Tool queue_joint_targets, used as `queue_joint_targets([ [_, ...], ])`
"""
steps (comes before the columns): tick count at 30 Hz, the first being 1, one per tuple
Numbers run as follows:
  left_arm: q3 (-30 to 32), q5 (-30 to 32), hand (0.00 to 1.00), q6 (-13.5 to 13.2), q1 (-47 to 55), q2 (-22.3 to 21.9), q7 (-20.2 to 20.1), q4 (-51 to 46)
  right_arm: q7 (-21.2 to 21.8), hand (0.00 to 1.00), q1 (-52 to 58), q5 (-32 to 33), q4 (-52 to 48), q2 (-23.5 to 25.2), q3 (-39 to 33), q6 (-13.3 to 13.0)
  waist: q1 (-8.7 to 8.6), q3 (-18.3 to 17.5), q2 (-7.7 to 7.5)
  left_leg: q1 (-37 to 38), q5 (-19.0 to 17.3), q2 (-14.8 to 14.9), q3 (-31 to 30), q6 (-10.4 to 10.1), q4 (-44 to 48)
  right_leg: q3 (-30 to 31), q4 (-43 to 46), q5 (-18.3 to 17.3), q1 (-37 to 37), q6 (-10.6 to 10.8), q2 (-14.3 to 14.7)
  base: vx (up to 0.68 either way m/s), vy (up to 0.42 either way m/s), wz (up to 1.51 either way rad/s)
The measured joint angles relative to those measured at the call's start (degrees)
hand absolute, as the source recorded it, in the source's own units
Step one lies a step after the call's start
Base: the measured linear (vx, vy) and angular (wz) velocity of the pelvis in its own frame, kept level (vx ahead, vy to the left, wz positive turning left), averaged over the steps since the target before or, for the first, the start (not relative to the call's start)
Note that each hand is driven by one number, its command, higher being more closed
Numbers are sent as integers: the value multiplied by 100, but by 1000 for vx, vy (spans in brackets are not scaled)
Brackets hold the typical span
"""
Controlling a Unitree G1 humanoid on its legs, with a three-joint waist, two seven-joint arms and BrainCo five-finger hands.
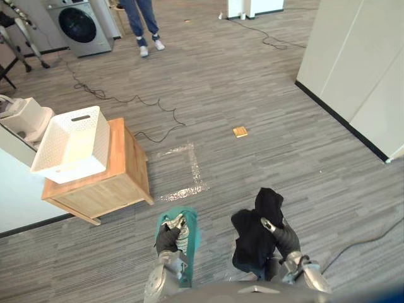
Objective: Tidy the bed and pick cloth on bed and put in laundry
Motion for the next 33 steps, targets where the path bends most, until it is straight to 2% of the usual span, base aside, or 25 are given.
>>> queue_joint_targets([
  [1, 10, 7, 100, 7, 59, -26, -107, 0, 1, 100, -7, -4, 24, -98, -68, 1, 40, 21, 73, -560, 63, 194, 181, 19, 1230, -147, -224, -79, 379, -71, 125, 285, -153, 49],
  [2, 20, 9, 100, 10, 123, -29, -126, 0, 2, 100, 7, -5, 73, -168, -103, 6, 73, 19, 66, -908, -1, 213, 388, 115, 1854, -196, -430, -99, 644, -130, 158, 295, -116, 37],
  [4, 45, 7, 100, 53, 145, -38, -153, -35, 18, 100, 2, -2, 227, -207, -275, 7, 161, 26, 48, -1545, -205, 57, 877, 169, 2076, -308, -983, -94, 1236, -145, 167, 420, -52, 17],
  [6, 123, 8, 100, 66, 145, -68, -169, -154, 63, 100, -15, 7, 245, -211, -371, 15, 208, 32, 58, -1886, -381, -72, 1305, 120, 1335, -386, -1402, -25, 1625, -33, 159, 498, 39, 2],
  [8, 220, 7, 100, 132, 134, -67, -168, -292, 102, 100, -21, 60, 235, -212, -414, 26, 196, 40, 22, -1943, -395, -231, 1904, 124, -53, -490, -1731, 42, 2031, 165, 98, 519, 121, 5],
  [9, 227, 7, 100, 159, 111, -63, -164, -392, 104, 100, -9, 63, 206, -211, -450, 54, 179, 39, -10, -1873, 5, -417, 2363, 163, -1304, -617, -1787, 9, 2258, 346, -2, 472, 127, 9],
  [10, 233, 6, 100, 173, 75, -43, -158, -417, 105, 100, -8, 63, 219, -196, -460, 73, 200, 74, -93, -1757, 334, -535, 2596, 829, -1613, -616, -1801, -27, 2378, 434, -91, 599, 139, 32],
  [11, 233, 4, 100, 251, 45, -29, -117, -438, 103, 100, 27, 61, 275, -167, -435, 150, 161, 8, -328, -1488, 472, -880, 2824, 957, -1854, -635, -1803, 94, 2504, 579, -357, 563, 126, 57],
  [12, 248, 6, 100, 267, -47, -45, -118, -564, 145, 100, 48, 60, 232, -191, -432, 167, 67, 92, -330, -1800, 511, -620, 2933, 1250, -1101, -599, -1807, 486, 2545, 570, -324, 535, 132, 60],
  [13, 237, 7, 100, 250, -89, -40, -125, -626, 157, 100, -15, 60, 233, -177, -432, 173, 163, 124, -205, -2078, 378, -473, 3123, 1027, -637, -562, -1865, 648, 2632, 615, -205, 443, 189, 55],
  [14, 212, 7, 100, 259, -164, -58, -140, -657, 171, 100, 17, 60, 155, -120, -451, 170, 181, 131, -322, -2026, 372, -472, 3460, 639, -1422, -603, -1911, 735, 2785, 719, -235, 348, 220, 21],
  [15, 198, 6, 100, 240, -133, -74, -129, -631, 184, 100, 48, 53, 218, -188, -466, 168, 268, 51, -267, -1994, 318, -504, 3548, 1161, -1743, -569, -1882, 733, 2847, 786, -185, 334, 218, 24],
  [16, 204, 6, 100, 258, -136, -20, -112, -521, 167, 100, -5, 46, 293, -118, -463, 181, 332, -47, -438, -1949, 148, -679, 3614, 1079, -1743, -561, -1833, 771, 2872, 792, -358, 365, 179, 18],
  [17, 228, 7, 100, 267, -151, -20, -115, -511, 174, 100, -27, 45, 198, -126, -450, 174, 345, -135, -570, -1945, -36, -875, 3602, 1133, -1747, -551, -1594, 939, 2758, 847, -531, 419, 168, 32],
  [19, 227, 11, 100, 263, -174, -35, -117, -513, 180, 100, -113, 39, 134, -110, -463, 127, 338, -130, -603, -1803, -191, -1153, 3554, 1257, -1830, -370, -562, 1309, 2369, 1036, -893, 512, 221, 36],
  [20, 210, 54, 100, 253, -170, 6, -122, -512, 165, 100, -122, 35, 134, -79, -471, 115, 323, -110, -634, -1564, -244, -1414, 3423, 1330, -1991, -135, 732, 1677, 1912, 943, -1185, 527, 242, 53],
  [21, 171, 76, 100, 249, -160, 63, -119, -507, 159, 100, -83, 35, 134, -80, -409, 116, 308, -87, -632, -1176, -262, -1636, 3295, 1337, -2240, 64, 2244, 1587, 1434, 743, -1424, 439, 201, 61],
  [22, 160, 83, 100, 242, -155, 77, -115, -507, 154, 100, -50, 35, 134, -78, -385, 117, 276, -73, -610, -932, -262, -1716, 3203, 1337, -2406, 73, 2802, 1491, 1246, 649, -1463, 447, 184, 74],
  [23, 120, 189, 100, 178, -130, 103, -105, -507, 148, 100, 49, 34, 133, -80, -343, 116, 203, -52, -507, -472, -247, -1794, 2970, 1321, -2746, 48, 3469, 1304, 918, 420, -1406, 343, 118, 77],
  [24, 90, 259, 100, 87, -132, 152, -101, -508, 148, 100, 82, 33, 132, -79, -297, 114, 168, -40, -429, -151, -209, -1825, 2767, 1274, -2994, 39, 3651, 1138, 650, 392, -1289, 508, 97, 105],
  [27, -52, 288, 100, -20, -282, 450, -30, -490, 134, 100, 163, 28, 136, 43, -181, 33, -6, -5, -440, 510, -122, -1889, 2029, 1166, -3478, 81, 3206, 485, -441, 359, -978, 422, -32, 122],
  [29, -44, 287, 100, -4, -412, 436, 19, -388, 104, 100, 265, 13, 139, 70, -147, -45, -56, 15, -433, 802, -98, -1849, 1532, 1049, -3694, 202, 2135, 271, -935, 258, -770, 394, -129, 132],
  [30, -48, 287, 100, 15, -492, 431, 18, -296, 99, 100, 321, 13, 145, 57, -125, -83, -130, 39, -416, 961, -164, -1748, 1229, 924, -3723, 363, 1089, 350, -1097, 299, -577, 391, -176, 136],
  [31, -48, 287, 100, 36, -512, 442, 18, -230, 101, 100, 321, 17, 145, 62, -96, -115, -151, 95, -412, 1136, -266, -1621, 986, 751, -3711, 681, -15, 677, -1139, 346, -369, 394, -197, 141],
  [33, -46, 290, 100, 70, -482, 531, 15, -199, 108, 100, 335, 45, 142, 85, -31, -205, -165, 89, -500, 1269, -491, -1513, 691, 496, -3633, 1358, -1512, 1316, -1075, 520, -198, 419, -290, 130],
])
